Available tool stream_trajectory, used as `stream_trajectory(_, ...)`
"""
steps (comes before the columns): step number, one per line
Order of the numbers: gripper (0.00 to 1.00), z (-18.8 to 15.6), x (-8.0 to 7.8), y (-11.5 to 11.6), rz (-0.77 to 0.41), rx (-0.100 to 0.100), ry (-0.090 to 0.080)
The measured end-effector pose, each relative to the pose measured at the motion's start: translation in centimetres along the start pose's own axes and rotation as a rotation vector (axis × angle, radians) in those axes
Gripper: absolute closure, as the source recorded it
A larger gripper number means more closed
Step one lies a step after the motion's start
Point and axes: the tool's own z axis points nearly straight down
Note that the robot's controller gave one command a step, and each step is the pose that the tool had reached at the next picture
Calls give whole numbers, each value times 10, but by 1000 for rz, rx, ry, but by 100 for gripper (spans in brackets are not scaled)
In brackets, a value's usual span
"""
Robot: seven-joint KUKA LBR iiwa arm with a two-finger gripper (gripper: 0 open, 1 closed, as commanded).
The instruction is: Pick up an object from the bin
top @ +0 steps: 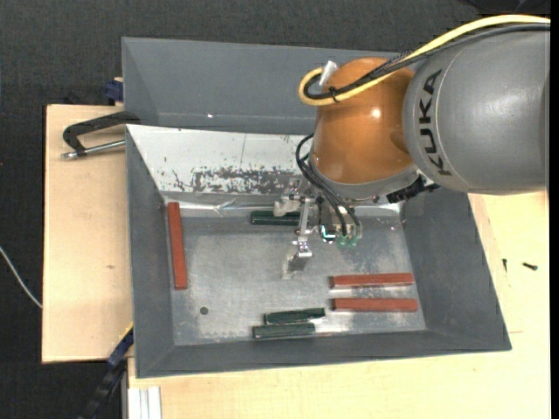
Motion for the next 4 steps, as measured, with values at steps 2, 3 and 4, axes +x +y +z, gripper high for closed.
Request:
stream_trajectory(2, 0, 8, -8, -13, -63, -3, -12)
stream_trajectory(3, 0, 66, -5, -61, -88, 0, -10)
stream_trajectory(4, 0, 61, 4, -63, 66, -1, -9)
